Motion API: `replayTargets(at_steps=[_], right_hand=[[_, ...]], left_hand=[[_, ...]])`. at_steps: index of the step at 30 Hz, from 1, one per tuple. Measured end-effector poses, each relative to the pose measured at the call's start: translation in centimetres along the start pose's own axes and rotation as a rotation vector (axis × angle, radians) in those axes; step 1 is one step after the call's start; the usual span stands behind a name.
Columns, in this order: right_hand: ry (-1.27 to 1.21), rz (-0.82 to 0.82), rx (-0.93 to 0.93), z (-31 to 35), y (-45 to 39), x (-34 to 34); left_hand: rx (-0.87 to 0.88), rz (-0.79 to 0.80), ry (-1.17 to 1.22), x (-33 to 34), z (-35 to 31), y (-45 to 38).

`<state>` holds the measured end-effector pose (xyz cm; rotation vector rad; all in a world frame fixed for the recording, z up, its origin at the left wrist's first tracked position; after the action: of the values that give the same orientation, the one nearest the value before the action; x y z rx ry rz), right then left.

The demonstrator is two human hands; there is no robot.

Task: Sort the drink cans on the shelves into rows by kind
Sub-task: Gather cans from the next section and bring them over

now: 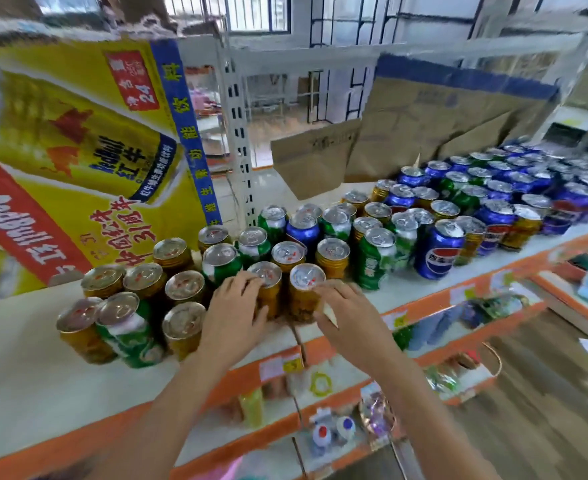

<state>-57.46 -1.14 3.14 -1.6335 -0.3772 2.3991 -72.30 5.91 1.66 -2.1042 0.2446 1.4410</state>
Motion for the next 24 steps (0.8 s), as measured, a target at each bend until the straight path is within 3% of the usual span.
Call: replayTargets(at_steps=[6, 13, 18, 24], right_hand=[[0.081, 0.145, -0.09, -1.2, -1.0, 1.7], [0.149, 0.074, -0.067, -0.7, -1.8, 1.8], [0.11, 0.024, -0.022, 0.7, -2.6, 1.1], [-0.188, 0.044, -0.325, 10.8, -2.7, 2.4]], left_hand=[[-0.053, -0.029, 0.016, -1.1, -0.5, 1.3], [-0.114, -0.016, -0.001, -2.3, 0.5, 4.8], [-0.185, -0.165, 0.024, -5.4, 1.1, 6.7], [-0.393, -0.42, -0.03, -10.7, 6.2, 10.4]])
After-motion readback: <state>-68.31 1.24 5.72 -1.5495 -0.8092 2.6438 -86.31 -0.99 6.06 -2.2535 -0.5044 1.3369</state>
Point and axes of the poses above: each hand's wrist, its own y-axis away from the middle knuckle, its own x-axis out of the palm, z = x × y, the point moved 7 cm from there along -y, towards the middle knuckle, and after that the axes turned 6 degrees about -z, right-handed, at the moved point
